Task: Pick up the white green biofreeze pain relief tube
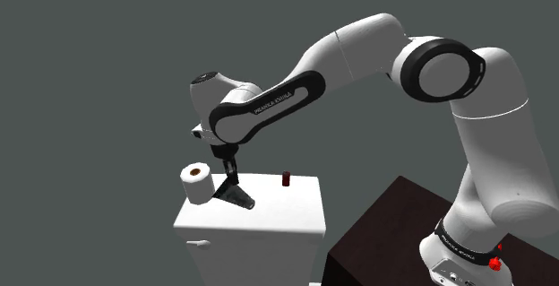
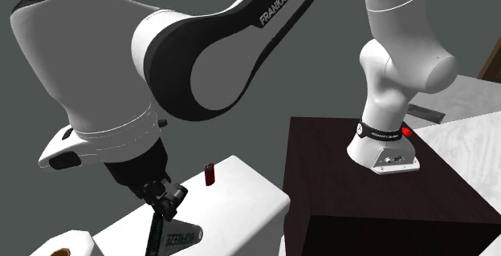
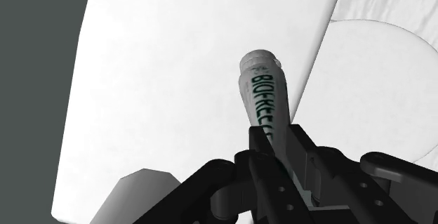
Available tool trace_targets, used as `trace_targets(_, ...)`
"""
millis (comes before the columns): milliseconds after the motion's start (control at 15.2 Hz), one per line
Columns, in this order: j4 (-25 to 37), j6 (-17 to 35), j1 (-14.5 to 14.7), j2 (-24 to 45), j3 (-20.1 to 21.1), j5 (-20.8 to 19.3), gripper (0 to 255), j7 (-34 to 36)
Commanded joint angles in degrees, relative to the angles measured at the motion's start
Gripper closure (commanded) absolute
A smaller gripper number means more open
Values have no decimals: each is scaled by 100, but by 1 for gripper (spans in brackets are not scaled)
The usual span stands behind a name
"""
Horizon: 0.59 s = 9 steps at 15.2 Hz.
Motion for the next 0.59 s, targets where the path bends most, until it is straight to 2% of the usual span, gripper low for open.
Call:
trace_targets(0,60,-126,0,-68,14,22,255,-9)
trace_targets(528,376,-635,-4,-270,52,93,255,-62)
